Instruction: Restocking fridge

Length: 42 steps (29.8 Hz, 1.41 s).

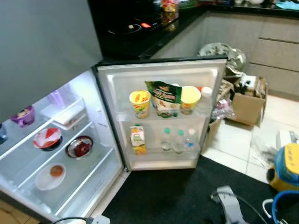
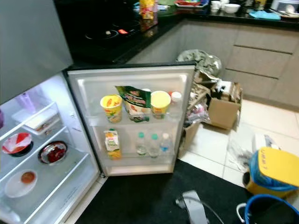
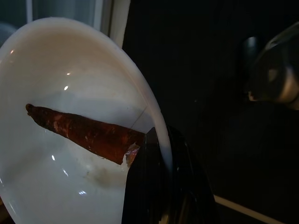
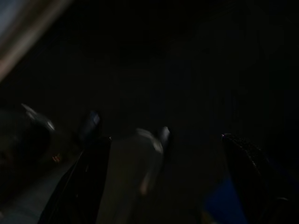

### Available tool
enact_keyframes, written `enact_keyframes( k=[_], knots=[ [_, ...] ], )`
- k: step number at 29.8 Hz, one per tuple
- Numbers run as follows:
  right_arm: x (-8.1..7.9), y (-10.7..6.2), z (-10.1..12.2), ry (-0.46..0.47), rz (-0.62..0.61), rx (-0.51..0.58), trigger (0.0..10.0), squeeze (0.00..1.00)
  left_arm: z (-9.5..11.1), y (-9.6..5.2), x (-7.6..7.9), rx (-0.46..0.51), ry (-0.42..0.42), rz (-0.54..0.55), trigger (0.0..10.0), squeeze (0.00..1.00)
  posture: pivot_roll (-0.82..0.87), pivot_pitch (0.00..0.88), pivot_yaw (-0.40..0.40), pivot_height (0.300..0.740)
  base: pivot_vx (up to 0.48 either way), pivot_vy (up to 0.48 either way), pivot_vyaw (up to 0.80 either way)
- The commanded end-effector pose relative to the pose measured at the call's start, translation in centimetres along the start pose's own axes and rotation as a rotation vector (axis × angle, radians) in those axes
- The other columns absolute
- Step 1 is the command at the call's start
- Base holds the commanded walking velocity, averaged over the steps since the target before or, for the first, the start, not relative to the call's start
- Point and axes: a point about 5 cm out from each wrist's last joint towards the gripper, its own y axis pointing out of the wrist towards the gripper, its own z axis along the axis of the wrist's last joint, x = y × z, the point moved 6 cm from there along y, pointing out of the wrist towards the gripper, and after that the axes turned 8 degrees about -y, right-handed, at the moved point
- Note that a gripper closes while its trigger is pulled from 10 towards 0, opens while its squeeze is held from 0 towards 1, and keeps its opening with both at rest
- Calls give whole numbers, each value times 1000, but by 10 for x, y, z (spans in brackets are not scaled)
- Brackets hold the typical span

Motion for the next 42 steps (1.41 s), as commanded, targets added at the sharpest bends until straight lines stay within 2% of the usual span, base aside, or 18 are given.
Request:
enact_keyframes(
  k=[1, 3, 11, 21, 42],
  knots=[
    [-1, 1, 3, -15, -8, 1, 10000, 0, -1, 0, -2, -3, 19, 3, 10000, 0, -14, 0, 21, 740, 0, 0, 731],
    [2, 0, -5, -18, -30, -21, 10000, 0, 2, 0, -4, 2, 21, 7, 10000, 0, -14, 0, 22, 740, 0, 0, 731],
    [5, 0, -1, -31, -52, -15, 10000, 0, 9, 1, -4, 18, 23, 6, 10000, 0, -10, 0, 20, 740, 0, 0, 728],
    [3, 1, 1, -50, -56, -14, 10000, 0, 3, 0, 4, 4, 20, -23, 10000, 0, -19, 0, 31, 740, 0, 0, 728],
    [-2, 2, 0, -81, -43, -21, 10000, 0, -6, 0, 6, -22, 14, -36, 10000, 0, -15, 0, 28, 740, 0, 0, 728]
  ],
)
